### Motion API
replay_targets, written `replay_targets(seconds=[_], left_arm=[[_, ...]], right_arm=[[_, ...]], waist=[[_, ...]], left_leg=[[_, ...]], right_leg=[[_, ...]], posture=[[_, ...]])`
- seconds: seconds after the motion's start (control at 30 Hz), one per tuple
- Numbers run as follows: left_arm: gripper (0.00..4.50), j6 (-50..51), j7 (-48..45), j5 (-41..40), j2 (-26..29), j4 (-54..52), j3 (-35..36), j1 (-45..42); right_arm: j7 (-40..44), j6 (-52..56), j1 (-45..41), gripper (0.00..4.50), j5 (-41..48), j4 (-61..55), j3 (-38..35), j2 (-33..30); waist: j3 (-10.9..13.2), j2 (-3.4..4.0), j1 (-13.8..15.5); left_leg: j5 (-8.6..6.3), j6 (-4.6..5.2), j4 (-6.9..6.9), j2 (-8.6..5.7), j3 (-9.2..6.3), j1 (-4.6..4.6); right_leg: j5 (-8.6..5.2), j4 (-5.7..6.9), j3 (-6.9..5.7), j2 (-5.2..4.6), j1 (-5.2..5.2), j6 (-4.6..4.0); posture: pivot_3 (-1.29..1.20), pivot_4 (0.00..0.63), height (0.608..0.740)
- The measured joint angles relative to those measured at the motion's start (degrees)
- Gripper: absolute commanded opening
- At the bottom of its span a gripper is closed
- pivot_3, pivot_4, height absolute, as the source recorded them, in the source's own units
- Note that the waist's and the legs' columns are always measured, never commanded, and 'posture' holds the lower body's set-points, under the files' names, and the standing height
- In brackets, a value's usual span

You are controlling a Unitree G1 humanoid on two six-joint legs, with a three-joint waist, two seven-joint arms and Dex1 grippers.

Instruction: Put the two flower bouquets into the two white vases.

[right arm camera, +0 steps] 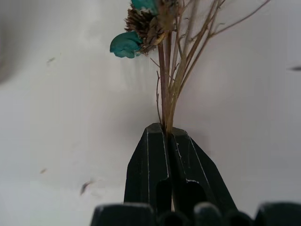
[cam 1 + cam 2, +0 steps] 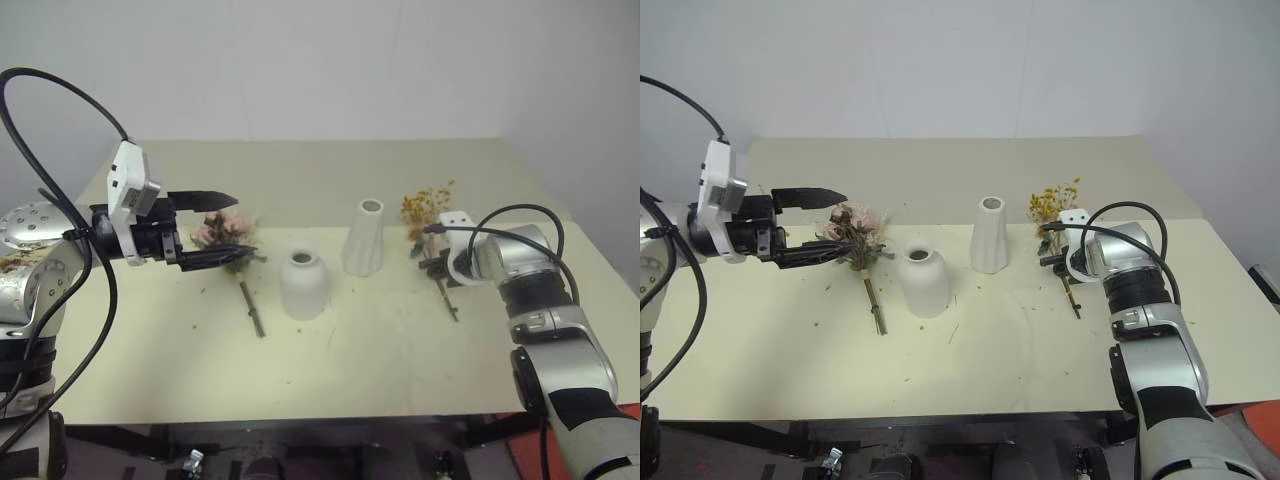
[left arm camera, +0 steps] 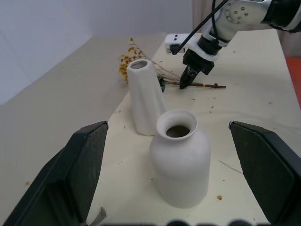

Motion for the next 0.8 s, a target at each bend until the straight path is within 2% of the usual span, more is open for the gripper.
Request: replay_targets(seconds=[0.07,0.17,0.23,0.33,0.53,0.8], left_arm=[[4.50,0.08,0.47,-0.06,-0.12,-0.04,0.41,0.40],[4.50,1.19,1.29,-1.03,-0.26,-0.03,1.33,0.78],[4.50,1.51,1.66,-1.57,-0.31,0.00,1.40,0.78],[4.50,2.74,2.32,-2.39,-0.33,-0.03,1.56,0.77],[4.50,5.88,3.38,-3.60,-0.16,-0.05,1.62,0.76],[4.50,6.48,4.94,-4.23,-0.14,-0.37,1.63,0.80]], right_arm=[[-4.61,-2.19,0.41,0.04,0.05,-1.10,-4.59,1.30],[-9.25,-13.74,3.27,0.04,1.24,-8.00,-10.59,5.10],[-8.63,-24.28,5.39,0.04,3.17,-13.99,-13.01,7.68],[-4.00,-33.46,5.79,0.04,8.24,-20.00,-14.86,10.04],[6.94,-43.53,7.22,0.04,15.88,-26.56,-13.59,13.08],[13.35,-48.76,7.81,0.04,16.98,-27.22,-7.90,16.21]], waist=[[0.00,0.00,0.01],[0.02,0.04,-0.22],[0.03,0.05,-0.32],[0.05,0.08,-0.29],[0.06,0.09,-0.15],[0.07,0.11,-0.13]], left_leg=[[0.00,0.00,0.00,0.00,0.00,-0.01],[0.00,0.00,-0.01,0.01,0.00,0.00],[0.00,0.00,-0.03,0.02,0.00,0.00],[0.00,0.00,-0.03,0.02,0.00,0.01],[0.00,0.00,-0.03,0.02,-0.01,0.21],[0.01,0.00,-0.03,0.07,-0.02,0.28]], right_leg=[[0.01,-0.01,0.00,0.00,0.00,0.00],[0.01,0.00,0.02,0.00,-0.01,0.01],[0.00,0.00,0.02,0.02,-0.01,0.02],[0.01,0.01,0.01,0.02,-0.01,0.02],[0.01,0.02,0.01,0.02,0.19,0.03],[0.01,0.15,0.02,0.10,0.17,0.01]], posture=[[0.00,0.150,0.740],[0.00,0.150,0.740],[0.00,0.150,0.740],[0.00,0.150,0.740],[0.00,0.150,0.740],[0.00,0.150,0.740]])
